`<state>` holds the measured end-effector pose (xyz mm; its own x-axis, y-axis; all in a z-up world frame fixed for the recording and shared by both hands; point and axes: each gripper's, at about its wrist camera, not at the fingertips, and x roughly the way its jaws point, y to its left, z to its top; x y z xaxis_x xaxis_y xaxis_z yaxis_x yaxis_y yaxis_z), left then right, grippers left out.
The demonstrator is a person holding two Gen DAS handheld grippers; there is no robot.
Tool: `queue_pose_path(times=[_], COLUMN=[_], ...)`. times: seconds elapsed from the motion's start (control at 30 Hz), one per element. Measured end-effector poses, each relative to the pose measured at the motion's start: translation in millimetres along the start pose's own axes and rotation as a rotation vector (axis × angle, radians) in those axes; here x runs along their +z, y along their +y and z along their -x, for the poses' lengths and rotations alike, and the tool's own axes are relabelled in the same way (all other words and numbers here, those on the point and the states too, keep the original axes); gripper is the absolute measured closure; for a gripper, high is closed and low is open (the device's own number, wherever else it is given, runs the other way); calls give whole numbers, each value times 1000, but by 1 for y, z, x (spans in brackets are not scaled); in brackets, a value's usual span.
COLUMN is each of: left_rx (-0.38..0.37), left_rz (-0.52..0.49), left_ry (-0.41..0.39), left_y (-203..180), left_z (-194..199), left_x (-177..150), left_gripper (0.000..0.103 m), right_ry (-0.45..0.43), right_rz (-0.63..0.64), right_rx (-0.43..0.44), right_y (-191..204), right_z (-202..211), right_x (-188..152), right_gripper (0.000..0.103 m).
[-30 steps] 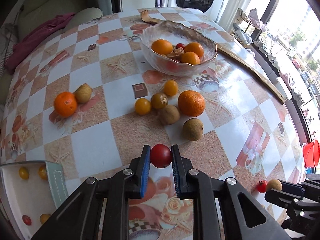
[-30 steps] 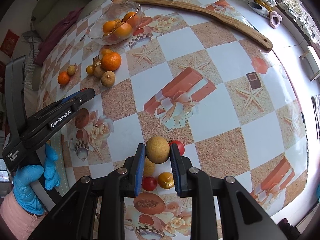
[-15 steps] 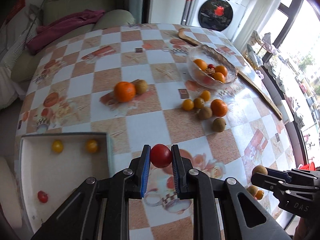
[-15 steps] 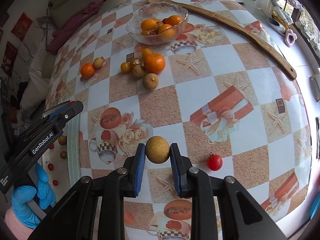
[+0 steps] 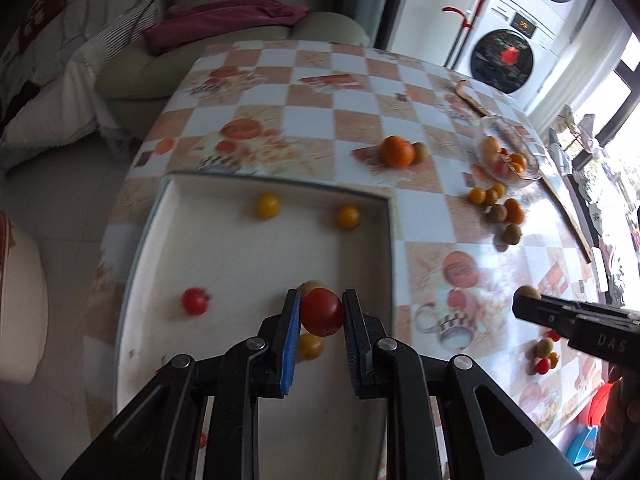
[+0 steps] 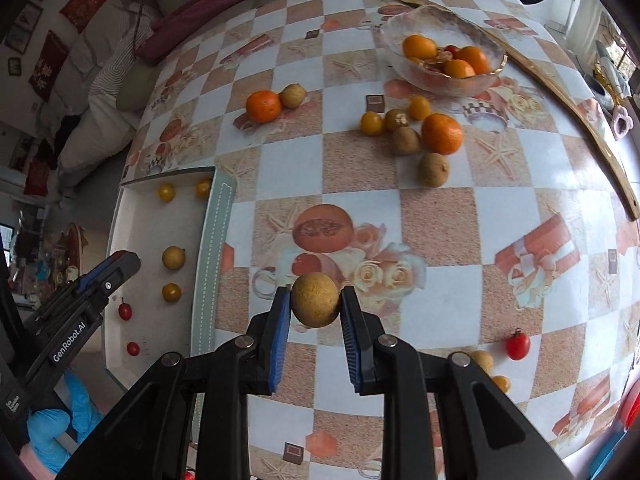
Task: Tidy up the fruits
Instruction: 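Carry the red tomato and kiwi over the white tray and open both tools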
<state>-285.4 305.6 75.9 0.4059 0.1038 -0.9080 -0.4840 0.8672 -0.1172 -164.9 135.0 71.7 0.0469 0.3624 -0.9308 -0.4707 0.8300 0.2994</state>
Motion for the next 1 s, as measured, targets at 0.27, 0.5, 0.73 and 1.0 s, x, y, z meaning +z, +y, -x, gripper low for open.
queue_pose_path(times=[0.27,0.5,0.73,1.0], left_rx=[56,75,78,89], left_rz=[79,118,121,102], left_ry=[55,114,141,145], left_y=[39,52,57,55], left_z=[-12,-34,-45,-52], left_x=[-25,-34,-36,-35], left_gripper=[81,81,81,81], right_ry=[37,73,91,114], right_rz=[113,196,239,255], right_rx=[56,77,65,56], right_y=[62,103,125,135], right_z=[-26,-53,-74,-96], right_x=[17,34,49,62], right_gripper=[76,76,76,76])
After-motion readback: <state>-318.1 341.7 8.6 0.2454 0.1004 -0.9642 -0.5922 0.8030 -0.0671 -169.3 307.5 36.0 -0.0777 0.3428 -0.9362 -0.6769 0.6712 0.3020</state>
